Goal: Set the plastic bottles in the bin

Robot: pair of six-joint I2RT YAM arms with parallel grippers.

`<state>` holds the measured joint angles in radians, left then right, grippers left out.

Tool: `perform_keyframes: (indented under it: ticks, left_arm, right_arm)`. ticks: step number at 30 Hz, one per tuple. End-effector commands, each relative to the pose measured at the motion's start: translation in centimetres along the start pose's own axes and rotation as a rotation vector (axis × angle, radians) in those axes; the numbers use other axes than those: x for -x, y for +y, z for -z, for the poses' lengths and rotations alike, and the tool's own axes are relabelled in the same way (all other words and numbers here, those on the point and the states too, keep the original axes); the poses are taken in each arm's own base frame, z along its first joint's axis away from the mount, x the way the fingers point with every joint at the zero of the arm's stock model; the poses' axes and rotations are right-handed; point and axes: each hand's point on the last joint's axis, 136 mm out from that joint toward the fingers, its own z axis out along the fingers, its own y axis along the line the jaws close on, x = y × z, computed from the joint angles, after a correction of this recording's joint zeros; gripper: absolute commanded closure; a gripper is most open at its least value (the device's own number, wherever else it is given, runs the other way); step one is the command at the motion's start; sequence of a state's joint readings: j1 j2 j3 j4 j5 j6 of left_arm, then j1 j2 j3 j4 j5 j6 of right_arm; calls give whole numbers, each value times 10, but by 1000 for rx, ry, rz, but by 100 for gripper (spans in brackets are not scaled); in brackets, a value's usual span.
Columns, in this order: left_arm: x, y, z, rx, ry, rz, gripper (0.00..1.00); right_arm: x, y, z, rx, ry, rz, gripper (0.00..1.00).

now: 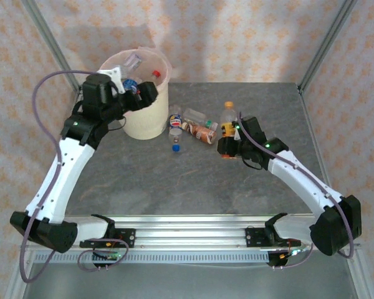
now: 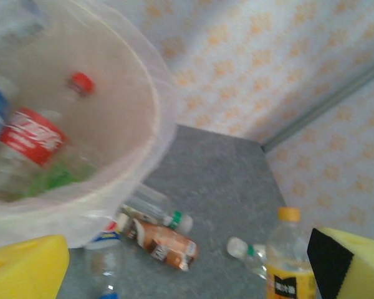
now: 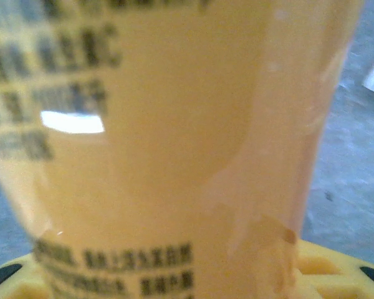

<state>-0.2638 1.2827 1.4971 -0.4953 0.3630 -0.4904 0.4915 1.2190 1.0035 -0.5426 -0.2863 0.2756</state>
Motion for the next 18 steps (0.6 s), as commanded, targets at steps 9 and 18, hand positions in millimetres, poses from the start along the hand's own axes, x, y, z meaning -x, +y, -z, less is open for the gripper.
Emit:
perform_keyframes:
  ticks: [9,18]
  left_arm:
    - [-21,-70,-48,-215,107,-16,0]
    - [-33,-84,-73,-270,176,20,9]
  right_arm:
    - [40,117,20,322,-140,217,50]
    - [40,157,14,392,-117,276,50]
